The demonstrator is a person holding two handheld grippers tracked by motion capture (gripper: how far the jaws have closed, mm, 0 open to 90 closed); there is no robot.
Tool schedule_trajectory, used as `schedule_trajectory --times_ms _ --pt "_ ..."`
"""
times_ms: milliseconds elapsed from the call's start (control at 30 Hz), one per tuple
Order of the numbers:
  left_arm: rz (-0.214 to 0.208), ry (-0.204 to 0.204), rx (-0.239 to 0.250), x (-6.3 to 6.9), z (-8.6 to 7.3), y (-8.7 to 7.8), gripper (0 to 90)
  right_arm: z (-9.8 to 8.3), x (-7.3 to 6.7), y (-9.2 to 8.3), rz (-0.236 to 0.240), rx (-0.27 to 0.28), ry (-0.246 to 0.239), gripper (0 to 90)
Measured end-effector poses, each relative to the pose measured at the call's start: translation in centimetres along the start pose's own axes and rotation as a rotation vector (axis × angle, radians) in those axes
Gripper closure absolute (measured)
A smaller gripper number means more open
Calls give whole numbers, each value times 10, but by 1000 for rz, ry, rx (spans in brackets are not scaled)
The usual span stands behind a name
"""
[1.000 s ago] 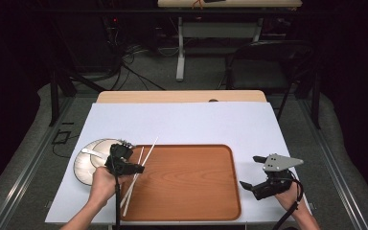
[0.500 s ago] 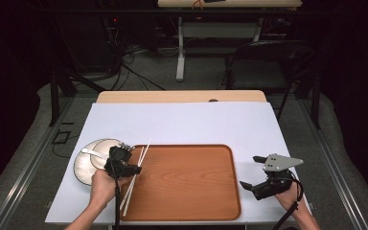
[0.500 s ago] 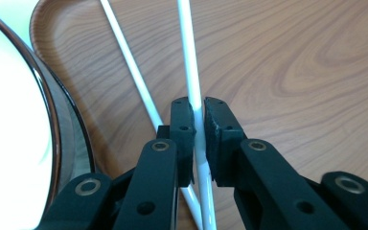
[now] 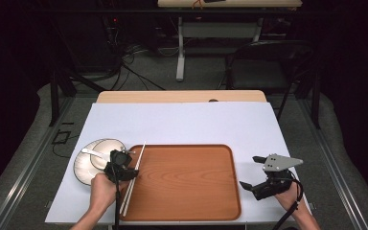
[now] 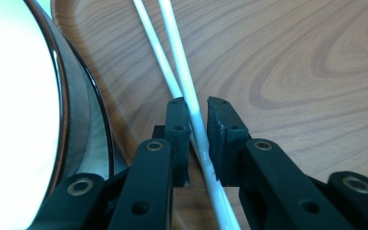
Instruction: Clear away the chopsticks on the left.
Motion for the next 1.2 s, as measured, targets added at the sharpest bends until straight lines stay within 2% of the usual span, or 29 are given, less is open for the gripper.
schedule_trajectory --times_ms 233,733,900,967,1067,1200 --pt "30 20 -13 1 -4 2 771 0 0 0 0 1 1 27" --pt "25 22 7 1 -12 -1 698 0 0 0 1 2 1 27" --pt "22 39 18 5 -13 -3 617 0 0 0 1 2 2 27" --pt "7 44 22 7 -14 -4 581 0 0 0 1 2 2 27" --pt "-2 50 25 10 -17 -6 488 0 0 0 1 2 1 27" --pt "-16 77 37 13 -20 -10 371 0 0 0 2 2 2 27"
Point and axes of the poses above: each handheld gripper's, and its own axes: y roughly forward along the jaws, z roughly out of its top, x roughly to its right, the point moved 4 cm from there along y, roughly forward along the jaws, and after that the axes turned 9 degrees about -z, right-handed, at the moved point
